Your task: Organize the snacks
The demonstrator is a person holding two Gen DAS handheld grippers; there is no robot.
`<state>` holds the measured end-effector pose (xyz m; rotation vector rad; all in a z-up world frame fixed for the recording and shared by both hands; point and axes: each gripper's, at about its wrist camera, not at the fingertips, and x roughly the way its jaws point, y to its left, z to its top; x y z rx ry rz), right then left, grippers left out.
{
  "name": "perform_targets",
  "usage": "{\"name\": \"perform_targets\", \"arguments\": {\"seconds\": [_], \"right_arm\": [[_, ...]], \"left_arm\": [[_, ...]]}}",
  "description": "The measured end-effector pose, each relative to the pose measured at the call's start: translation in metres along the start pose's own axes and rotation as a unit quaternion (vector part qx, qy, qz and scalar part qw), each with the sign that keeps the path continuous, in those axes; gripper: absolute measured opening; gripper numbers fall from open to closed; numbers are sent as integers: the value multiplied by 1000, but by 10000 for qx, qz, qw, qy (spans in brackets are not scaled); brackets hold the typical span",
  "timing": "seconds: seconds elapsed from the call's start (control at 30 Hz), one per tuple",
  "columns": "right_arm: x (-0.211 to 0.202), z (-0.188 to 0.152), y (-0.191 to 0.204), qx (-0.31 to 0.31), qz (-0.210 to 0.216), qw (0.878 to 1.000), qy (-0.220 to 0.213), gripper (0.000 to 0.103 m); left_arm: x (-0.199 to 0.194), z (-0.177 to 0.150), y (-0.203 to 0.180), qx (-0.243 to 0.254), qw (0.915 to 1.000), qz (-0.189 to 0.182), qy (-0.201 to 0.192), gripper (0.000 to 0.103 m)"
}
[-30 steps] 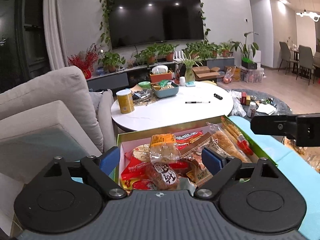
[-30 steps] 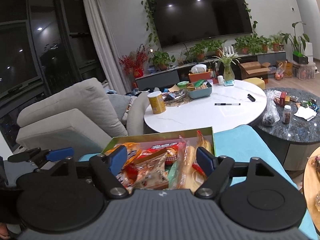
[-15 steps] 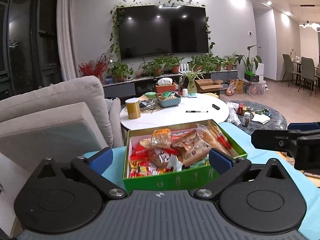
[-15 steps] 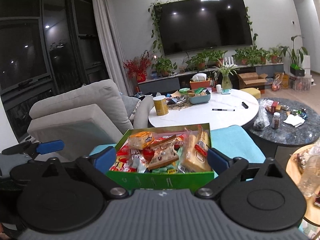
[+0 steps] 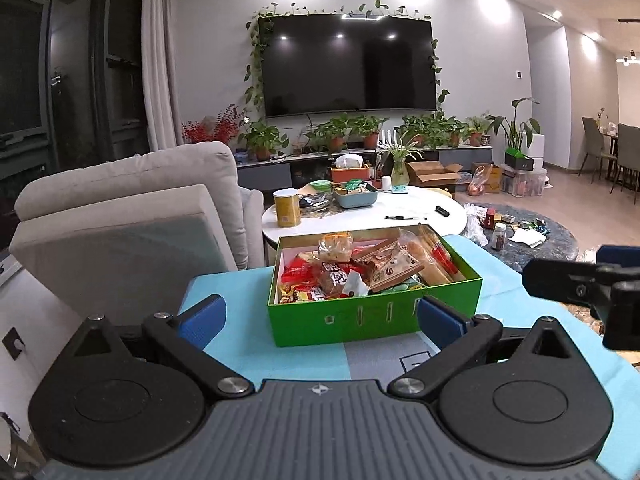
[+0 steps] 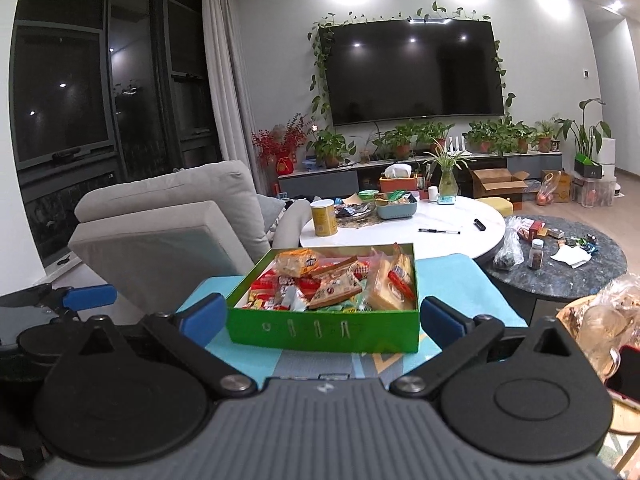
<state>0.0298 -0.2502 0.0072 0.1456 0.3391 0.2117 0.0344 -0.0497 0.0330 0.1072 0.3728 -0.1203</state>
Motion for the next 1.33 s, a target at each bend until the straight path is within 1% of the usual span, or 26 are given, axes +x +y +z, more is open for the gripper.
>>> {"name": "perform_targets", "arguments": {"seconds": [0.13,0.27,0.43,0.7,0.87,1.33], "right_arm": [[-6,-6,1,-2,-71,10000,-36,73],[-8,-9,4,-51,-83,9999,-58,73],[-11,-15,4,45,-19,10000,-57,73],[-13,-18,8,5,-23,10000,-58,73],[-14,-18,9,-3,-20,10000,-58,73],[-17,-20,12,-25,8,10000,-26,73]], "left_arm": [[-10,-4,1,-79,10000,3,-12,103],[-13,-8,-1,-33,10000,4,-34,103],[-12,-14,-1,-85,10000,-30,24,103],[-13,-20,0,-122,9999,-29,47,103],[-12,-24,3,-227,9997,29,98,103],[-14,-26,1,-205,9997,-32,146,103]]}}
